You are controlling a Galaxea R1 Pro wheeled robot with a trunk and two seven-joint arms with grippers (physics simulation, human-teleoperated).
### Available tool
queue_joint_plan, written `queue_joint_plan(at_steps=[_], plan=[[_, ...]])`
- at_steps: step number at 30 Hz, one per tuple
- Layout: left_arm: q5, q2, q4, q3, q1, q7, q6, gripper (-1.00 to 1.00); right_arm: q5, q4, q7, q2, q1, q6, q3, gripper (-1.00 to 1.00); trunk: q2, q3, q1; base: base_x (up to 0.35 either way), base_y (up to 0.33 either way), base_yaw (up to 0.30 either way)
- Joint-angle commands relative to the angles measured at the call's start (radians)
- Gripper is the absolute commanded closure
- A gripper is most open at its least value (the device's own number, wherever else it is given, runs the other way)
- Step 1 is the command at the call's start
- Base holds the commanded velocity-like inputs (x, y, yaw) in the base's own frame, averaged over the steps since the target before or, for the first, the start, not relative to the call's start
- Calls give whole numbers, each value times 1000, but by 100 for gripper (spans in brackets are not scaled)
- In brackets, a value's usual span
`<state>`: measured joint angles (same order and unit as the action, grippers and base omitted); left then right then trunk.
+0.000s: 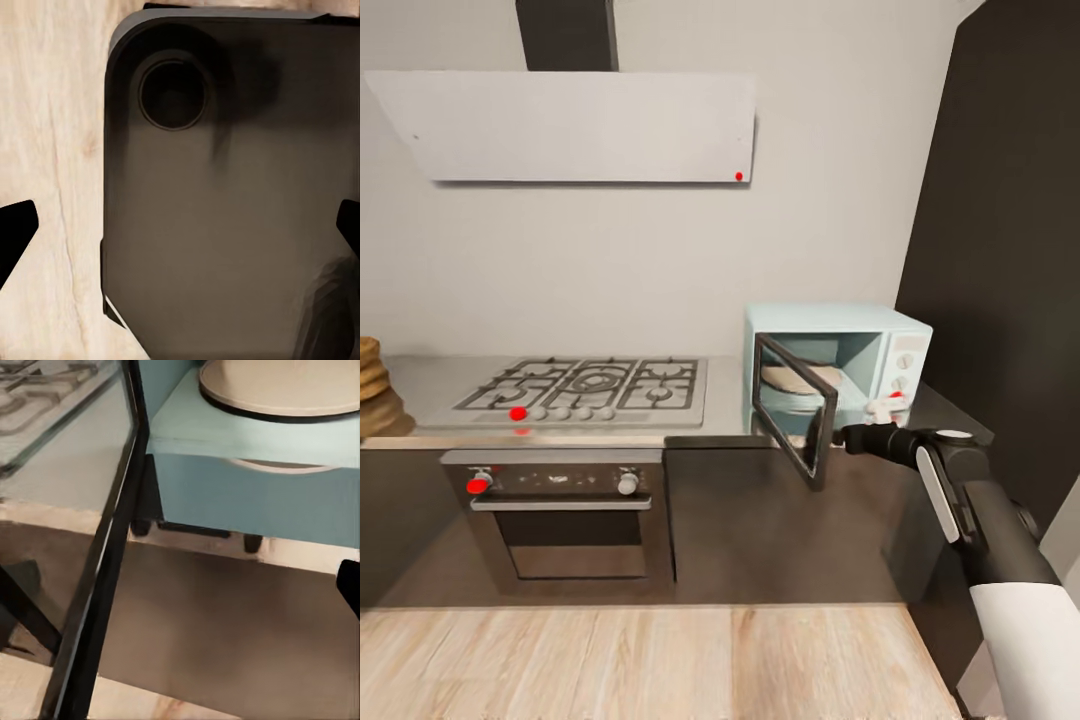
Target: In the kitchen, take the popcorn bag from the countertop, put it into the microwave, and heat it until the popcorn is cooked so the cooked popcorn ends up inside the bag.
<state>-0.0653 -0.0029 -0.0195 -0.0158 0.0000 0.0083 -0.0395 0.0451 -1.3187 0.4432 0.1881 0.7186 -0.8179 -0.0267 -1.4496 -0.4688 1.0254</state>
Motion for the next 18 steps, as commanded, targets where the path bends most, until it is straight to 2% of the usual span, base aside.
queue_joint_plan(at_steps=[1, 15, 18], plan=[[-7, -1, 0, -1, 0, 1, -2, -100, 8, -2, 2, -1, 1, -7, -2, -100, -1, -1, 0, -177, 257, 0], [-7, 0, 0, 0, 0, 1, -2, -100, 8, -4, -1, -5, 1, -6, -4, -100, -1, -1, 0, -143, 258, 0], [-7, 0, 0, 1, 0, 1, -2, -100, 6, -3, -28, -1, 1, -5, -15, -100, -1, -1, 0, -29, 109, 0]])
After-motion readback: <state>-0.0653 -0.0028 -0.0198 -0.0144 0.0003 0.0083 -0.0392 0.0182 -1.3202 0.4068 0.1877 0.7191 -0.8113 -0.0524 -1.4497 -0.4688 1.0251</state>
